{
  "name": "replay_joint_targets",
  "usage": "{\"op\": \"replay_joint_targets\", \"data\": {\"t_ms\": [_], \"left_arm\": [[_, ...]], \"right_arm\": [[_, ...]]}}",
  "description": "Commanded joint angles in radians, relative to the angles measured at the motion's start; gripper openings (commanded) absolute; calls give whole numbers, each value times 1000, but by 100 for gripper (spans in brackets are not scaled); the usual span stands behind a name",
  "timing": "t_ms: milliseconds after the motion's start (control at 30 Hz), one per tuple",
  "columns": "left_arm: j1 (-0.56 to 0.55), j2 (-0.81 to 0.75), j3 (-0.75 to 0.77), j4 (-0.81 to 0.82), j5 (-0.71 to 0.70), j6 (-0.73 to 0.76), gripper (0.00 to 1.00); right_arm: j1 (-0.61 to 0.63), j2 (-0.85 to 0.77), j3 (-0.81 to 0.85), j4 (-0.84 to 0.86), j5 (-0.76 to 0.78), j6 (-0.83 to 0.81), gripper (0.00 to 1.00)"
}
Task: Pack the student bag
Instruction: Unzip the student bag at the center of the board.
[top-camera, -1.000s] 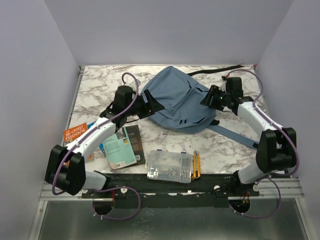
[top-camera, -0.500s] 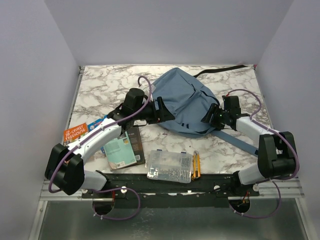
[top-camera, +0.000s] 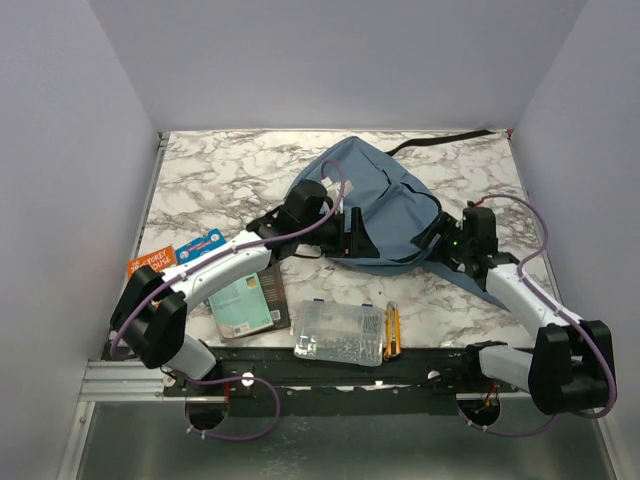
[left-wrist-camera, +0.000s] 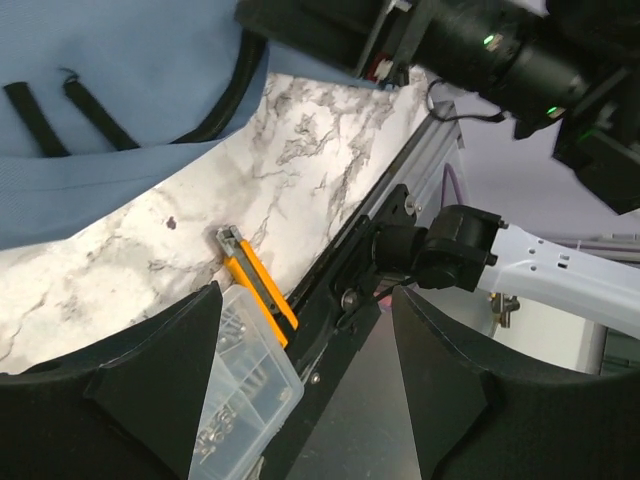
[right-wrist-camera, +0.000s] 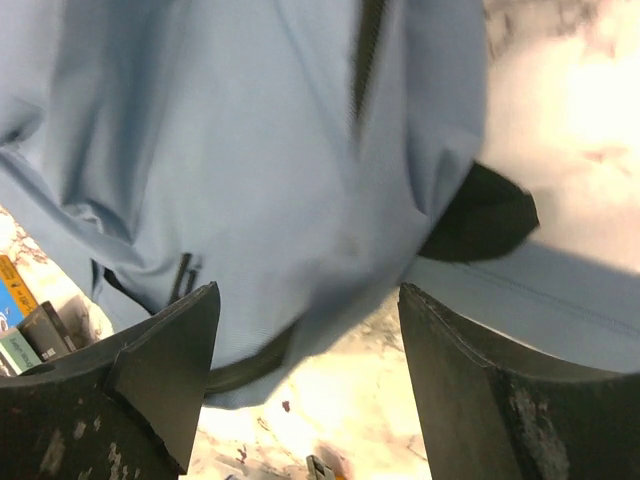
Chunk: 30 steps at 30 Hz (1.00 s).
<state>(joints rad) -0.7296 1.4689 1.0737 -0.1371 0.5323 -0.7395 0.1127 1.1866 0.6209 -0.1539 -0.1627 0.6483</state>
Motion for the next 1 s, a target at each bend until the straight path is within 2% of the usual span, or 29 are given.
{"op": "replay_joint_targets", "data": {"t_ms": [0,133,167,267,400,467,600,767,867,900,967], "left_arm": [[-28,55,77,25,57,5,71],[-32,72,100,28,78,0,70],[-31,71,100,28,76,1,70],[-31,63,89,27,74,2,70],[-31,53,69,28,69,2,69],[-32,57,68,29,71,5,70],[-31,110,122,15,89,26,70],[-40,223,268,-57,99,76,67],[-51,336,424,-183,72,158,64],[-54,372,478,-225,64,183,63],[-56,441,556,-295,50,216,60]], "right_arm": [[-6,-23,-119,93,-20,123,74],[-6,7,-191,232,-70,167,70],[-7,28,-195,243,-72,172,63],[-12,71,-194,227,-69,193,30],[-15,30,-264,327,-116,203,22],[-19,-7,-323,443,-167,196,2],[-36,-46,-447,700,-268,250,1],[-39,-33,-499,818,-312,242,1],[-45,-19,-512,874,-333,222,0],[-47,-19,-520,900,-336,234,2],[-50,-23,-517,903,-338,260,13]]}}
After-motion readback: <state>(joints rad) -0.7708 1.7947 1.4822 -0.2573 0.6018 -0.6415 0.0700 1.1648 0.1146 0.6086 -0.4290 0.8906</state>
